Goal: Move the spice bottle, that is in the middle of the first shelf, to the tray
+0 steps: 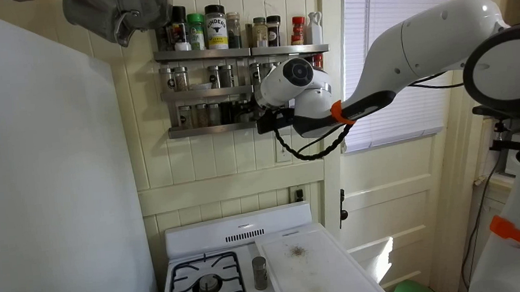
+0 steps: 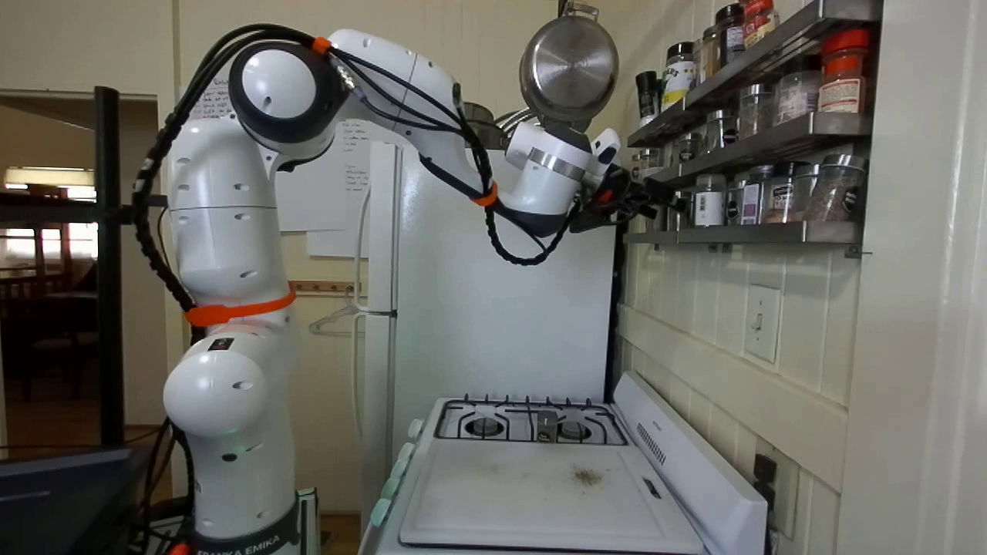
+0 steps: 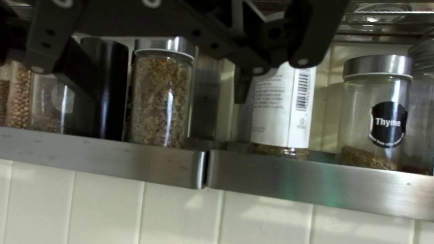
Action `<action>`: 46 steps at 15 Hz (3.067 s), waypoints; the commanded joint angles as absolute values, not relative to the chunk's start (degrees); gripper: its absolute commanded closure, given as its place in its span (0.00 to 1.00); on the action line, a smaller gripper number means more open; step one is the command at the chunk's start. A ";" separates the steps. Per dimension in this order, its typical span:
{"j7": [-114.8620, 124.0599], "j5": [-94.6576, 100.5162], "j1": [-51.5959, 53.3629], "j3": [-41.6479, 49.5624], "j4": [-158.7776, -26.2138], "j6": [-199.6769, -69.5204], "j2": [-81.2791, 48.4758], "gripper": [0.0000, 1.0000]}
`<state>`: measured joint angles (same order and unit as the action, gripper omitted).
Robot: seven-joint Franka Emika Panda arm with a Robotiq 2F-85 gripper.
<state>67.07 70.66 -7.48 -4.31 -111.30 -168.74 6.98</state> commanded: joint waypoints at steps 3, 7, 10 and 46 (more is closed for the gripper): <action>74.01 74.20 -7.79 -5.27 -109.61 -166.30 5.78 0.00; 77.15 76.22 -7.73 -5.39 -108.60 -164.76 4.24 0.00; 79.39 78.16 -7.53 -5.42 -107.46 -164.24 3.37 0.00; 80.64 77.96 -6.85 -6.49 -108.57 -160.82 6.48 0.77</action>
<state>80.78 78.95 -7.26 -6.03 -106.37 -163.15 4.40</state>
